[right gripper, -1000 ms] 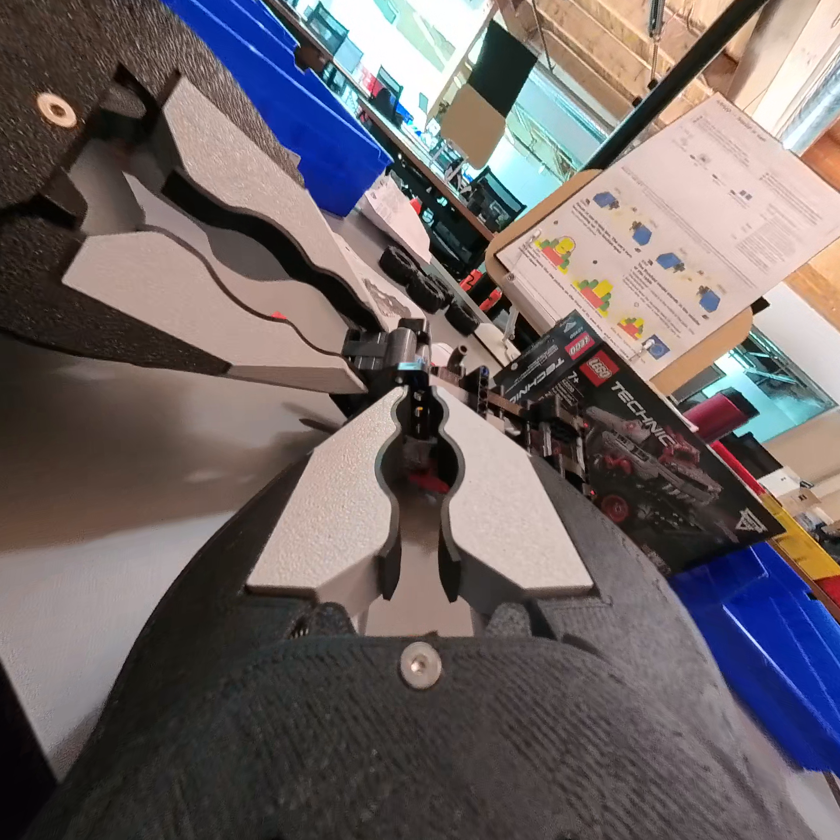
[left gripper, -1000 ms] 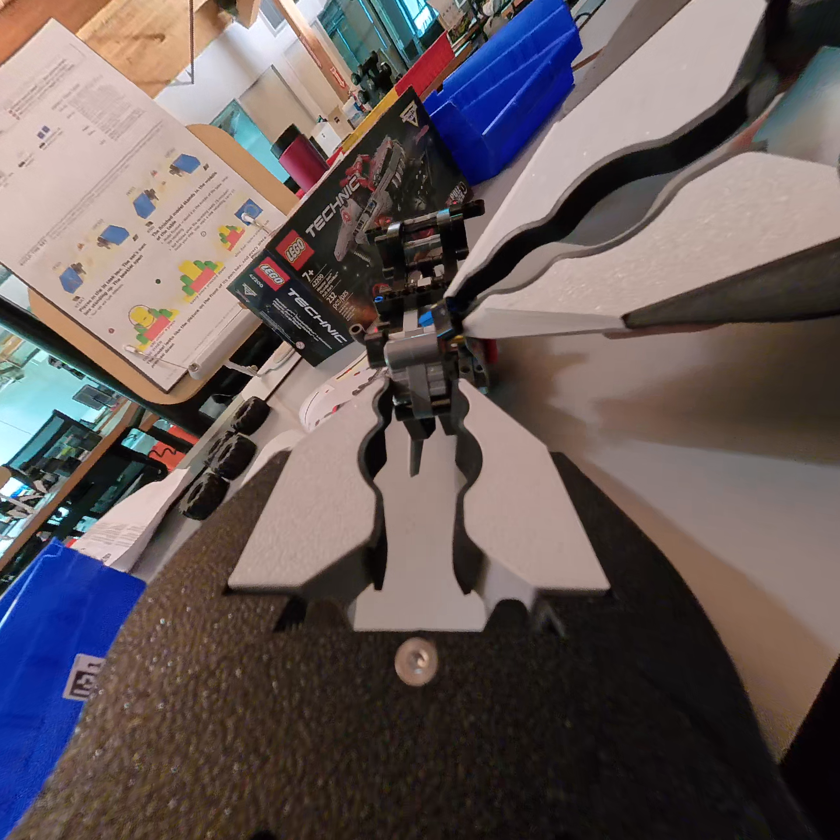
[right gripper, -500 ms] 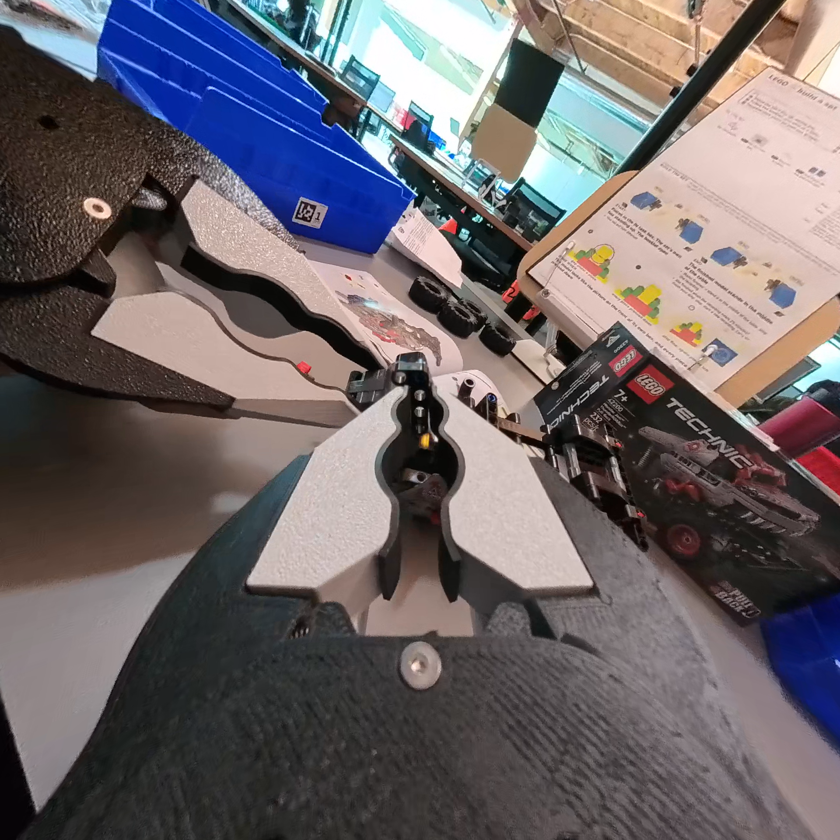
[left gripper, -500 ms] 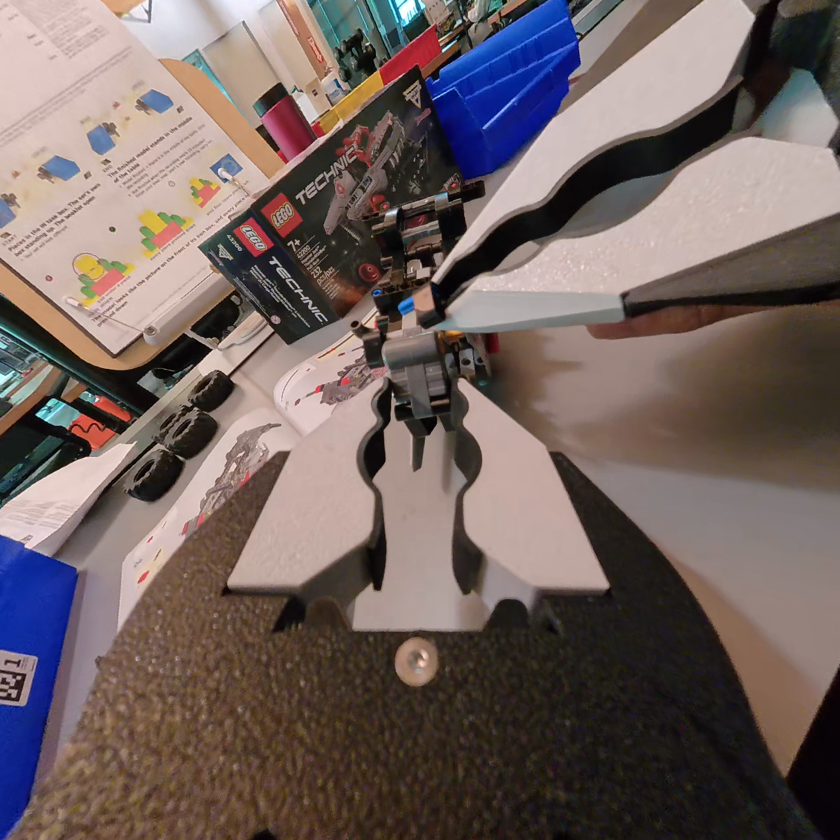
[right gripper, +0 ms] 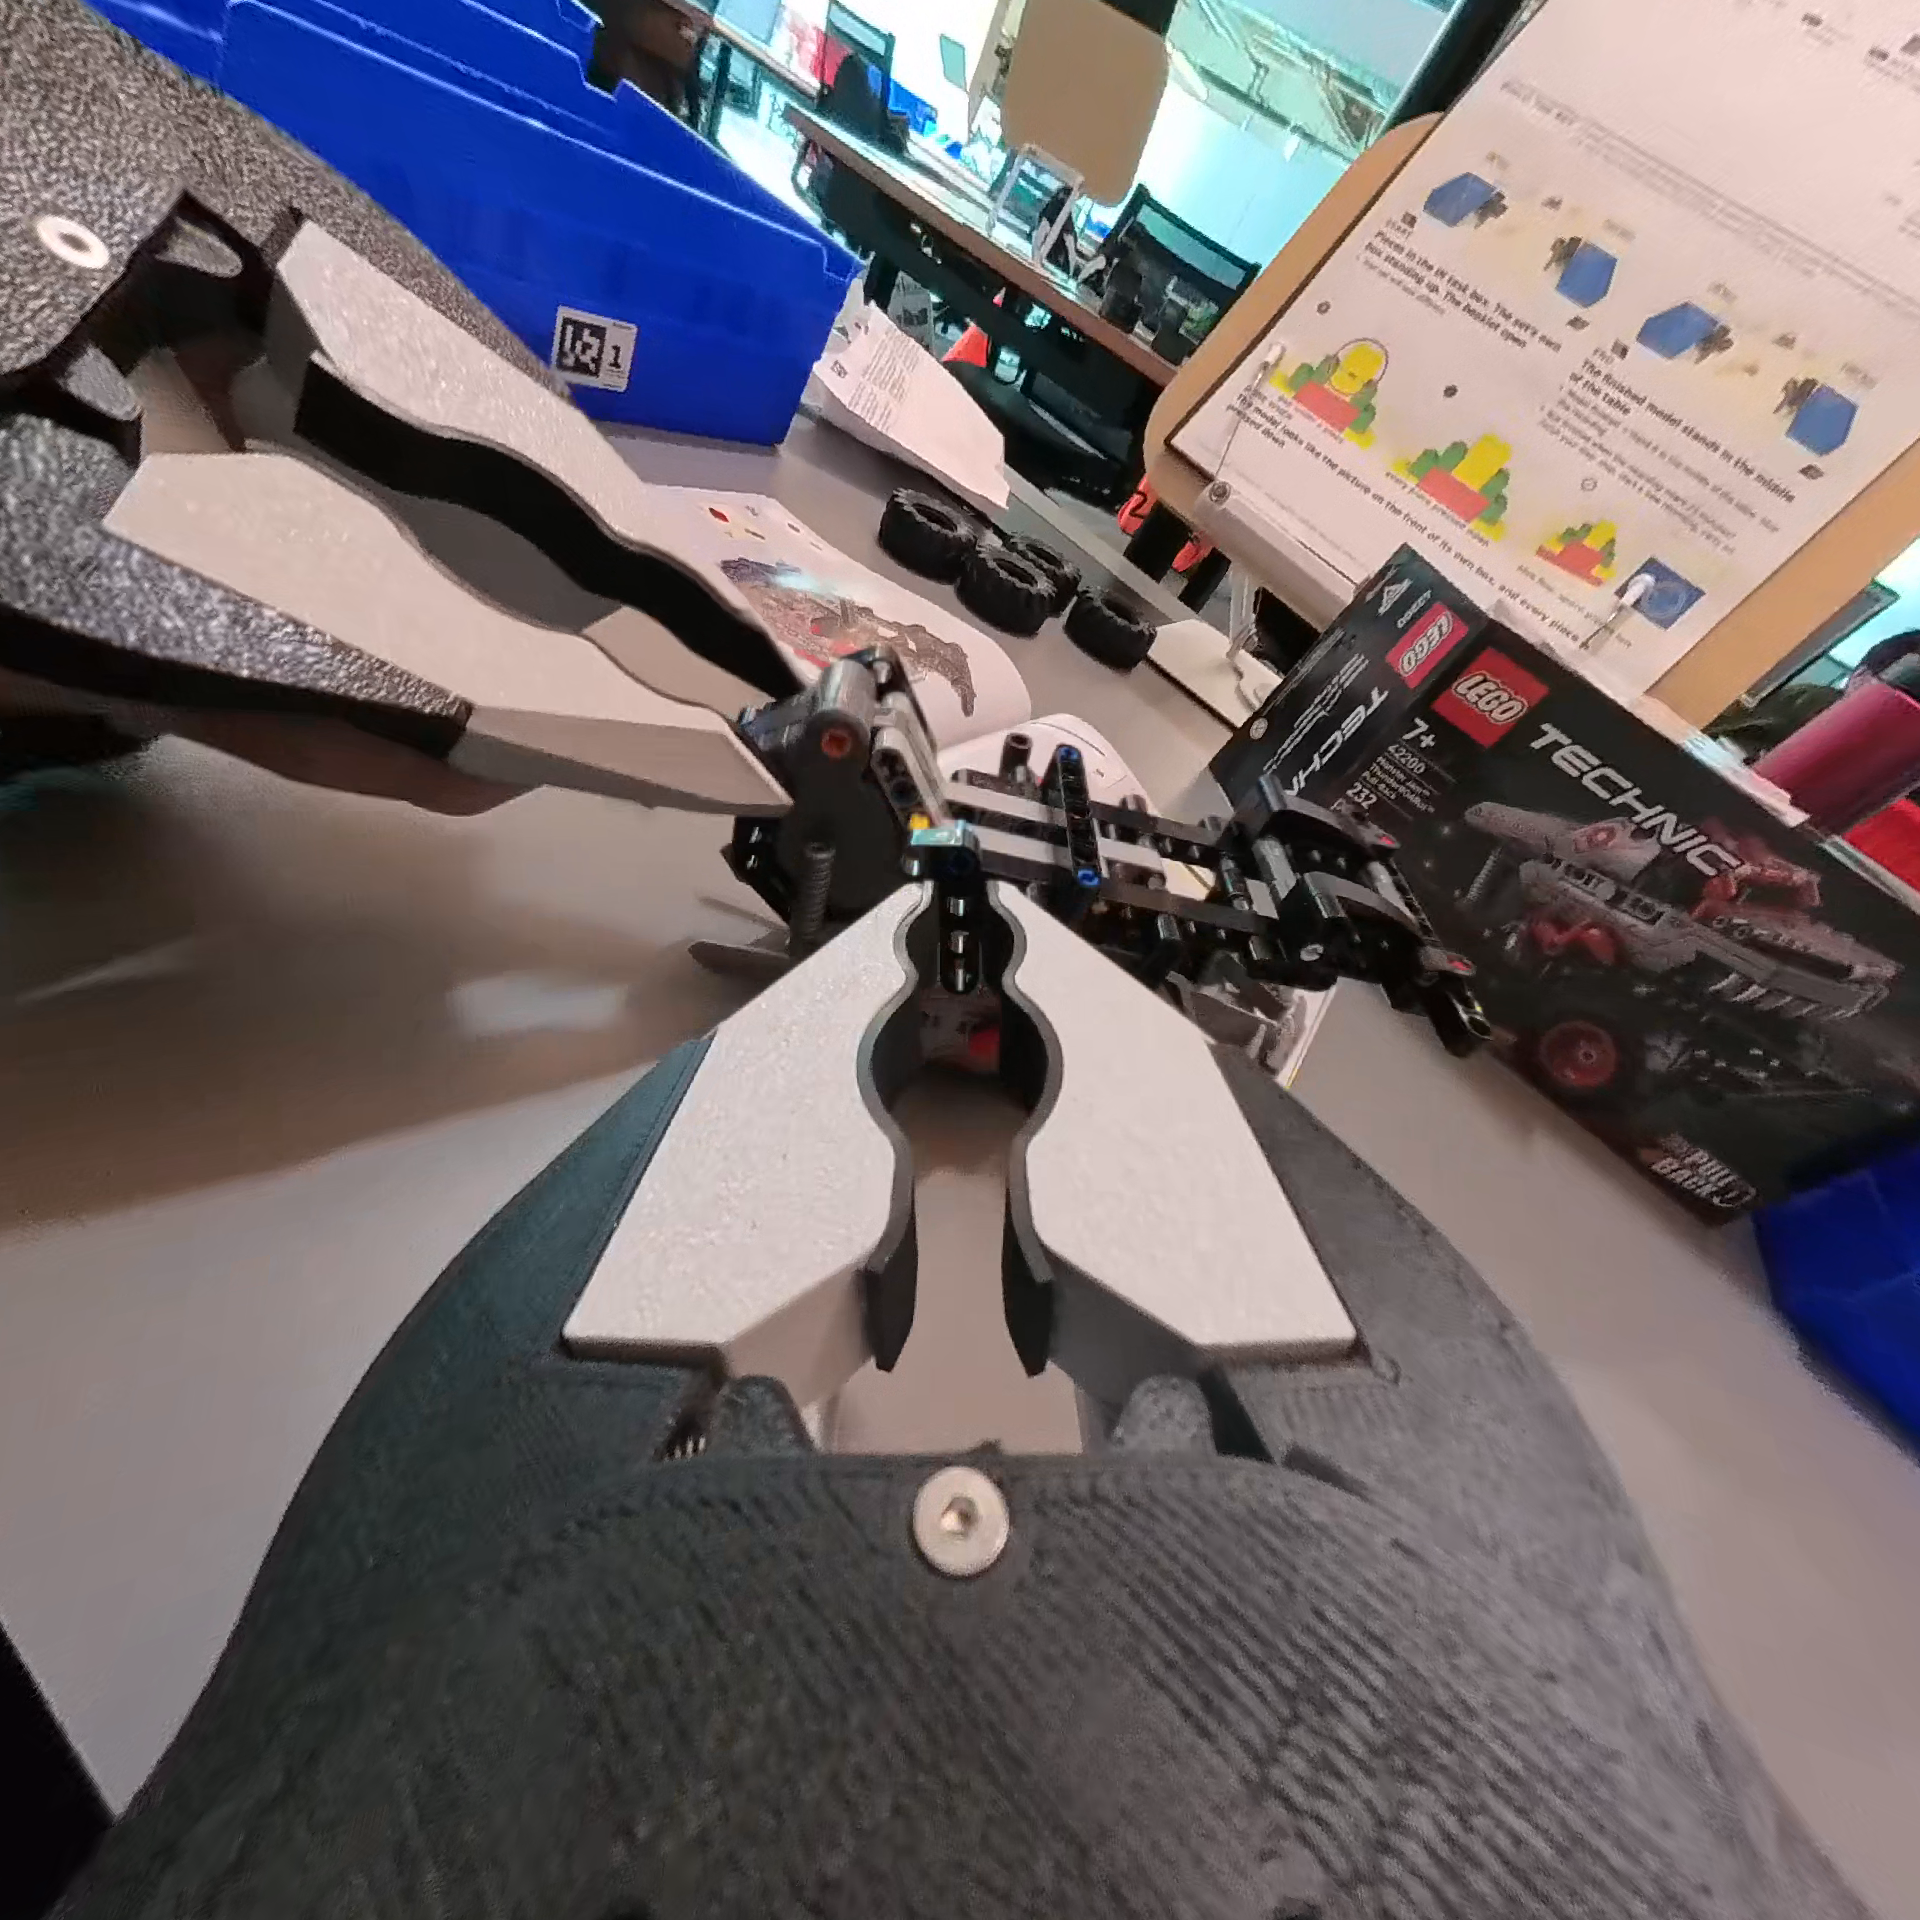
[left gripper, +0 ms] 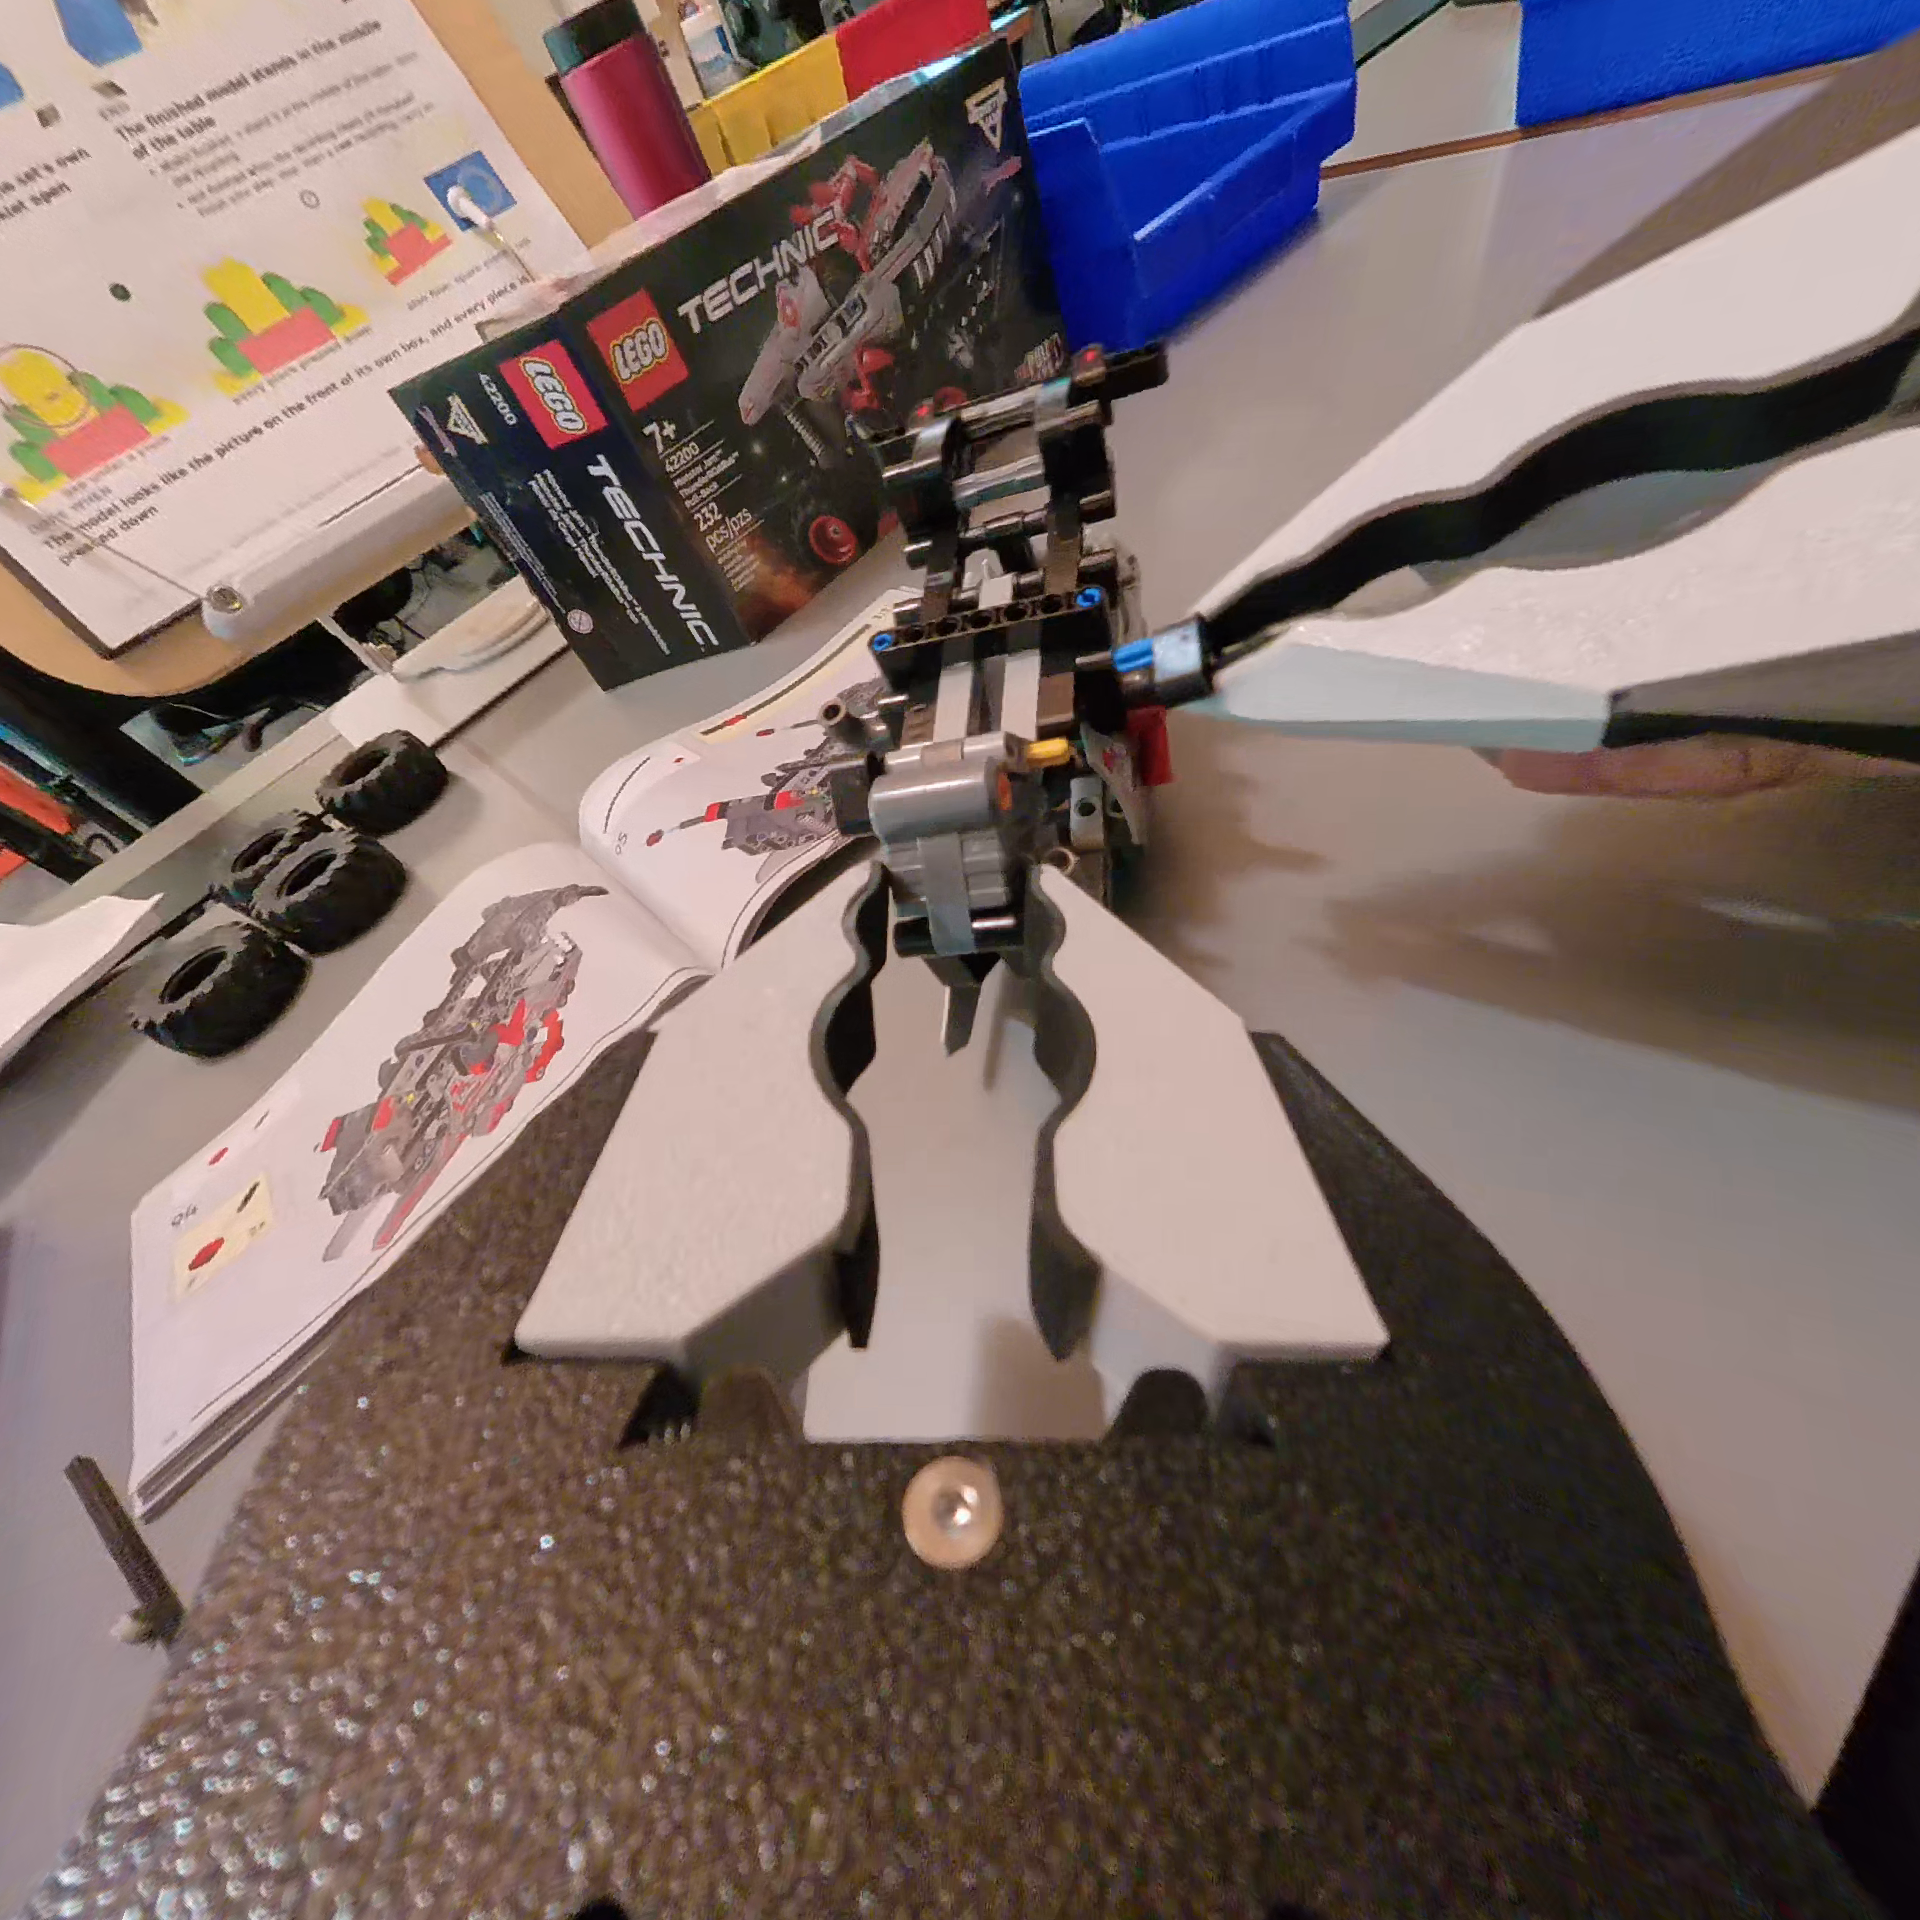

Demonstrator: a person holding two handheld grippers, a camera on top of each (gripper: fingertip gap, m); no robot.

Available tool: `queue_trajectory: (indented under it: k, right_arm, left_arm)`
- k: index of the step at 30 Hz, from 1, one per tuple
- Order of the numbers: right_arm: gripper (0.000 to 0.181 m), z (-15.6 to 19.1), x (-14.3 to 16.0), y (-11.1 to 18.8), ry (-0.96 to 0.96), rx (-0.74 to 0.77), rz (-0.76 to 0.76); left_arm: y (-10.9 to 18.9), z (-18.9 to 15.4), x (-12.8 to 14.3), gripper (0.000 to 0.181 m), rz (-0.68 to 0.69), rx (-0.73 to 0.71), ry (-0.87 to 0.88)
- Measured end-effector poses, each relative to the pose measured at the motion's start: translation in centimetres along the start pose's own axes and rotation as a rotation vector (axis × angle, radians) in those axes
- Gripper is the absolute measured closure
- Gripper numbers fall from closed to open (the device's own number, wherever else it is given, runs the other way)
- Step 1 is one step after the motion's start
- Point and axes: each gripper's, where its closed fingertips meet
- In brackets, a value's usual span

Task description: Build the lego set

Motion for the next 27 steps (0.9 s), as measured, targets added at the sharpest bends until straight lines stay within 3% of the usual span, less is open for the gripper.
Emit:
queue_trajectory:
  k: [16, 27]
  right_arm:
    - [0.176, 1.1, -0.9, 1.2, -0.07, -0.007, -0.037]
    - [0.176, 1.3, -2.4, -1.7, 0.029, -0.02, -0.067]
  left_arm:
    - [0.1, 1.0, -0.2, 0.159, 0.011, 0.016, -0.049]
    - [0.0, 1.0, -0.7, 0.16, -0.002, 0.011, -0.077]
Point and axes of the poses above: each gripper's, where its closed fingertips meet, y back along the fingers, x out of its underside, z = x × y across the jaws
